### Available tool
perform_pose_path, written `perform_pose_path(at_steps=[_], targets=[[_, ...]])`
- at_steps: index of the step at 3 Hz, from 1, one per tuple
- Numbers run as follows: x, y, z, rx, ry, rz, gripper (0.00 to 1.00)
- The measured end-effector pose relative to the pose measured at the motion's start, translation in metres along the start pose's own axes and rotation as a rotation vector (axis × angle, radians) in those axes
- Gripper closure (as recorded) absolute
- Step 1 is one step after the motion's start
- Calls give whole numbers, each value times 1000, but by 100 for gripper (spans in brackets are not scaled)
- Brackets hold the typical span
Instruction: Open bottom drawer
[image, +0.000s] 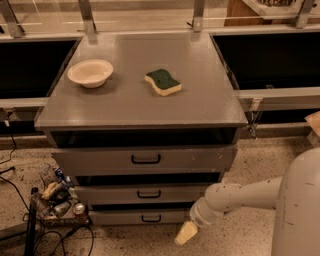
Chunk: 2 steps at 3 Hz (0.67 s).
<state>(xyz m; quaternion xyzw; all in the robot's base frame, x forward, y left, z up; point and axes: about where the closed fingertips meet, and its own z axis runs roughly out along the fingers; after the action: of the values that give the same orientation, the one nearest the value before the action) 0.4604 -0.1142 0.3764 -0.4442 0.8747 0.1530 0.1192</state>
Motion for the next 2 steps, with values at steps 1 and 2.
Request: perform_pose_path(at_steps=[1,2], targets=[[0,0,1,-1,0,1,0],[4,-5,12,-3,-28,26,0]])
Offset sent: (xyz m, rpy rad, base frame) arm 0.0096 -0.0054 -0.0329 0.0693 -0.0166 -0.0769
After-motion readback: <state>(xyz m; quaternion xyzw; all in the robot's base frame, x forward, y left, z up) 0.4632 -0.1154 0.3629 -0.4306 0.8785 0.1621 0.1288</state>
